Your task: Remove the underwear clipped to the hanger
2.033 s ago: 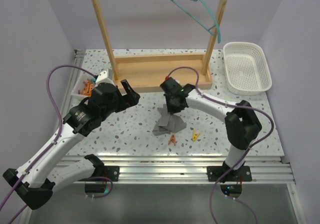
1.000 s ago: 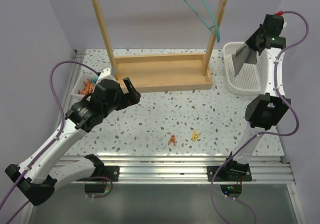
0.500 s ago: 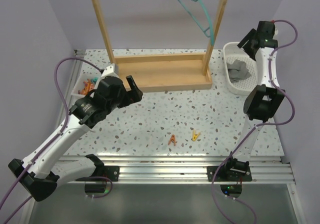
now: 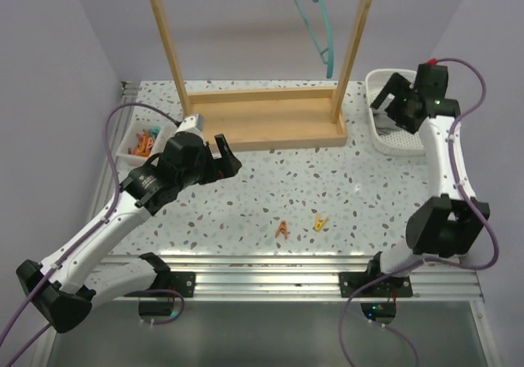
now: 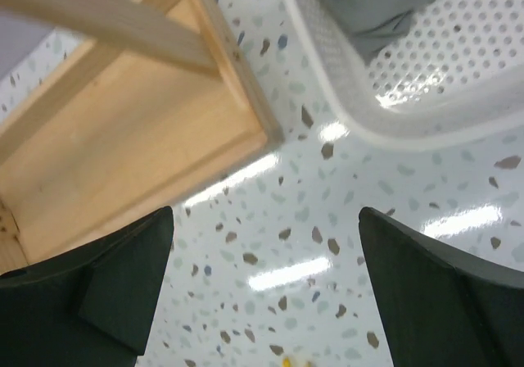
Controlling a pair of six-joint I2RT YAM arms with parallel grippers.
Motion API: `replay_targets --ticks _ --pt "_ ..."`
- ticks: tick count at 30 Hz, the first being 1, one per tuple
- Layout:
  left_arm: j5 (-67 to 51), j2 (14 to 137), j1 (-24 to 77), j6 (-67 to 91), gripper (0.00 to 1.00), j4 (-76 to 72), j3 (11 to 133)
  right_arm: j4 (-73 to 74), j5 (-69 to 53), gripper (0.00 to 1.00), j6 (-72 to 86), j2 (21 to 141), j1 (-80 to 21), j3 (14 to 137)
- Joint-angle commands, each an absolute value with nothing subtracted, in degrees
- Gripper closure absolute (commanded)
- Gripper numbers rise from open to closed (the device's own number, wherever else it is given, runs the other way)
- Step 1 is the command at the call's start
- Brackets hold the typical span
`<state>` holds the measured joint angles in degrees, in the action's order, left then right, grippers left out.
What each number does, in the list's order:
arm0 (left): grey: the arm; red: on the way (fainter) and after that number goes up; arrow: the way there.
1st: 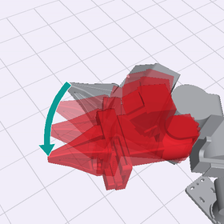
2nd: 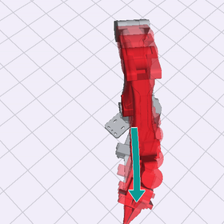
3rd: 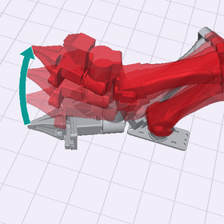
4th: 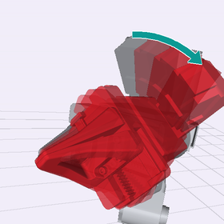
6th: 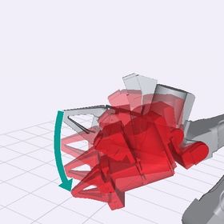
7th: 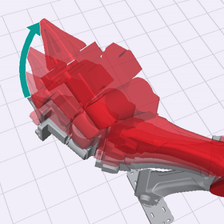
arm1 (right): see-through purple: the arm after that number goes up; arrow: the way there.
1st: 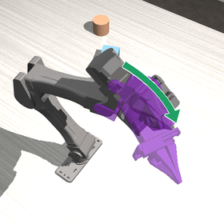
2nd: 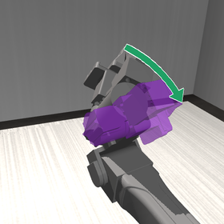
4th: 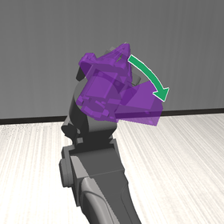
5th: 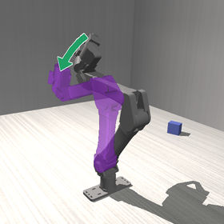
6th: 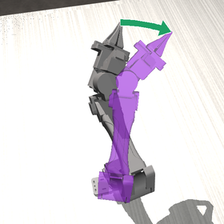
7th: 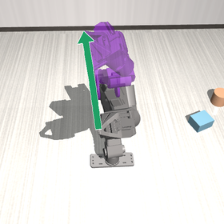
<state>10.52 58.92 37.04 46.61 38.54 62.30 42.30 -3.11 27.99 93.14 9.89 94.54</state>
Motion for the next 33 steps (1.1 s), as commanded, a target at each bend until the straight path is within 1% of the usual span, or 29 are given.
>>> replay_targets --ticks 1,2,3,4,6,7,9,11,13,14,17,20,23,29,33 --pt "0.28 62.30 37.09 42.19 0.00 31.99 59.50 42.88 -5.20 0.01 23.39 83.52 -2.93 83.53" --pt "-5.22 63.62 38.05 40.80 0.00 30.08 59.15 44.28 -4.66 0.01 22.51 80.71 -5.51 82.02" --pt "-7.36 66.59 38.75 39.82 0.00 29.01 58.28 46.47 -4.66 0.01 21.63 78.94 -9.10 78.61" --pt "-7.99 68.45 41.54 39.29 0.00 28.83 58.45 47.36 -3.70 0.02 21.45 77.19 -10.36 76.75" --pt "-5.90 73.99 45.59 37.80 0.00 29.00 59.59 49.30 -3.51 0.01 21.27 71.13 -11.34 72.88" --pt "-4.93 75.83 48.66 37.71 0.00 29.35 60.11 50.18 -2.47 0.01 21.18 69.19 -11.51 69.56" --pt "-1.77 80.57 52.01 39.89 0.00 29.71 60.64 52.72 1.13 0.01 21.36 63.49 -11.60 66.90" --pt "2.35 82.87 53.61 41.73 0.00 29.79 60.91 54.40 1.49 0.01 21.53 60.39 -11.60 66.36" --pt "4.91 86.21 55.45 43.58 0.03 30.06 61.69 56.77 1.23 0.02 22.32 57.15 -11.51 66.27" --pt "7.18 87.35 56.15 44.99 0.08 30.23 63.00 57.30 1.14 0.01 22.59 56.35 -11.60 66.27" --pt "11.49 94.89 59.49 46.23 0.14 32.34 67.82 59.15 1.14 0.01 22.94 54.06 -11.51 66.01" --pt "16.24 101.83 62.92 47.19 0.14 36.38 74.32 59.68 1.93 0.02 22.76 53.00 -11.60 64.96" --pt "17.75 107.29 64.68 48.42 0.16 38.84 78.91 59.77 1.41 0.01 22.76 52.65 -11.51 64.16" --pt "21.26 112.05 65.83 52.29 0.22 43.06 82.09 59.77 1.58 0.02 22.85 52.38 -11.78 63.63" --pt "21.45 113.55 65.83 52.56 0.30 43.33 82.18 59.50 0.88 0.01 23.03 52.73 -12.22 63.02"
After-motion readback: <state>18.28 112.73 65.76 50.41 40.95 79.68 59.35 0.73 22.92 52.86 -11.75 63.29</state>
